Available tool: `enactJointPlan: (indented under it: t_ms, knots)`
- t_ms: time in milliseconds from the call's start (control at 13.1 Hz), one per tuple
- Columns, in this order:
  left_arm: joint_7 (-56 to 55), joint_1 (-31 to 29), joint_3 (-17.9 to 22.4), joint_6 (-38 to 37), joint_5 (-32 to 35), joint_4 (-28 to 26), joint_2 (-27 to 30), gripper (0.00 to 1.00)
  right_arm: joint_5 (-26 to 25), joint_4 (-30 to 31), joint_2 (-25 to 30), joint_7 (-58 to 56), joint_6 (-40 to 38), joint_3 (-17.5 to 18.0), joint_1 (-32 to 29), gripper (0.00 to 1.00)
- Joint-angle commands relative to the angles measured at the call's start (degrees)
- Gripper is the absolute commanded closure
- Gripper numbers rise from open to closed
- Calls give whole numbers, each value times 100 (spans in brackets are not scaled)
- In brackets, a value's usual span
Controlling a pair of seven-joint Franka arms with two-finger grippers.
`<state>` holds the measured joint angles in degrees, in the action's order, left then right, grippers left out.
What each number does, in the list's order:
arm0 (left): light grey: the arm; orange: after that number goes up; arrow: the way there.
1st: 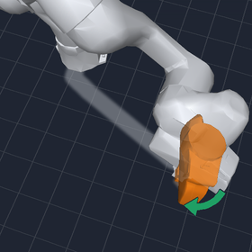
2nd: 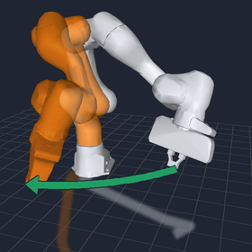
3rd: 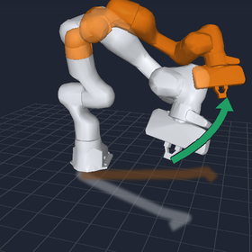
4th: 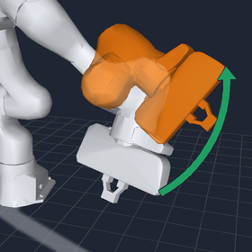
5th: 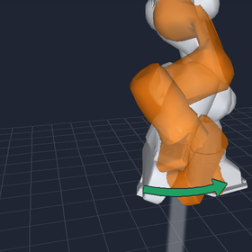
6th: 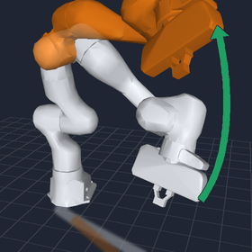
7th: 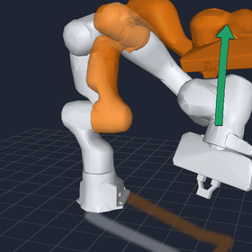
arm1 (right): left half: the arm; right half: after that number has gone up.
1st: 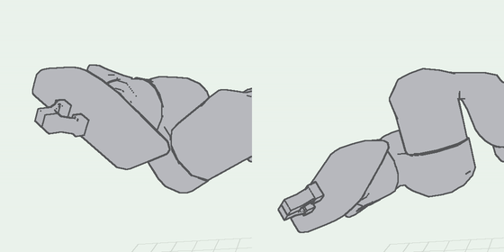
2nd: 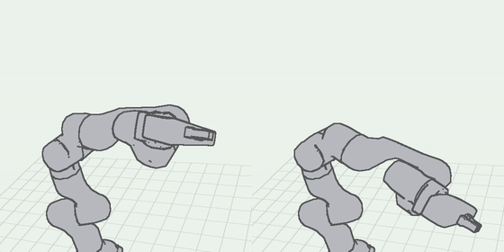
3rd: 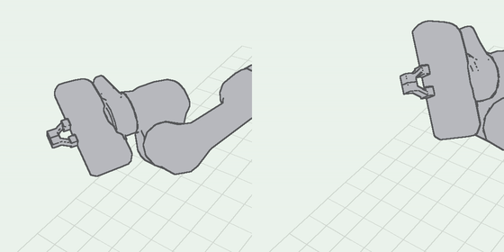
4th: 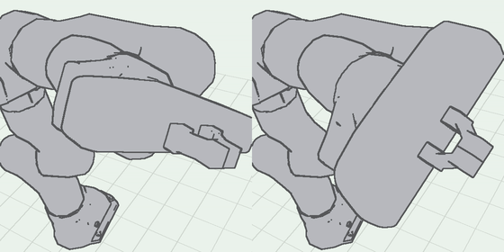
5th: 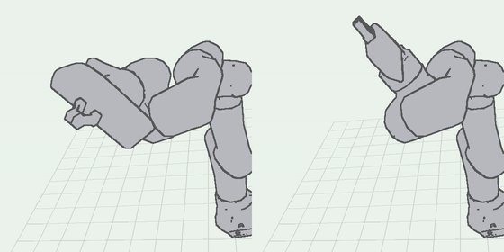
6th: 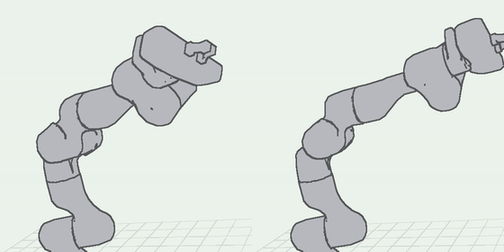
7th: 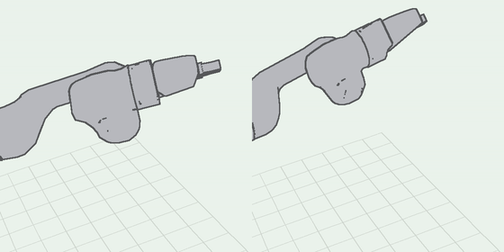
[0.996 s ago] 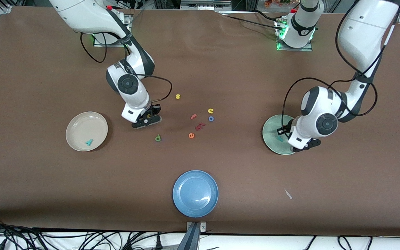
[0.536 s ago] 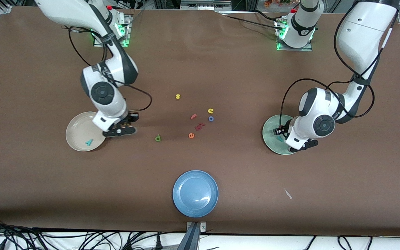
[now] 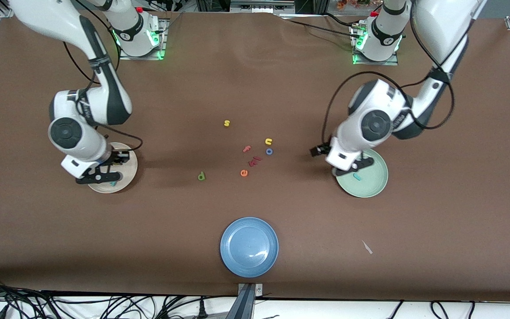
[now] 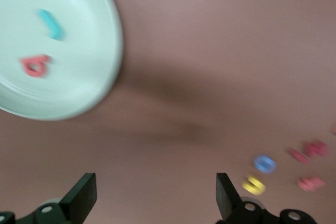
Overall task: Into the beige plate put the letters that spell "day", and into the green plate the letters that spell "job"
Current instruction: 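Reach the right gripper to the green p while the left gripper reaches the blue o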
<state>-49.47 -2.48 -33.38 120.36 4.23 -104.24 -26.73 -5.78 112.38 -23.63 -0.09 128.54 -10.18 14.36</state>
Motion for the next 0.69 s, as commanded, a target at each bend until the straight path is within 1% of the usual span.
enactJointPlan:
  t_ms: [0,77,230,306,383,460,536,613]
  knots:
    - [-45,413,-2,354,16,273,-139,0,191,-181,-238,-202,4,42,-56,2]
    - [-36,502,7,609,42,273,-296,0,270,-260,-229,-219,-66,59,-39,0]
    - [-36,687,25,926,60,264,-569,0,419,-488,-229,-202,-390,86,92,0]
    - [-36,757,25,1093,60,264,-683,1,594,-655,-229,-184,-618,103,163,0]
    - [-36,836,51,1251,60,255,-797,3,918,-822,-264,-167,-759,147,207,0]
    - [-36,942,77,1340,130,264,-920,9,1251,-919,-317,-36,-778,174,268,0]
    - [-80,1082,130,1384,374,273,-1035,15,1333,-972,-326,244,-778,200,373,0]
    - [-210,1188,208,1481,620,282,-1132,17,1343,-1042,-387,542,-778,200,514,0]
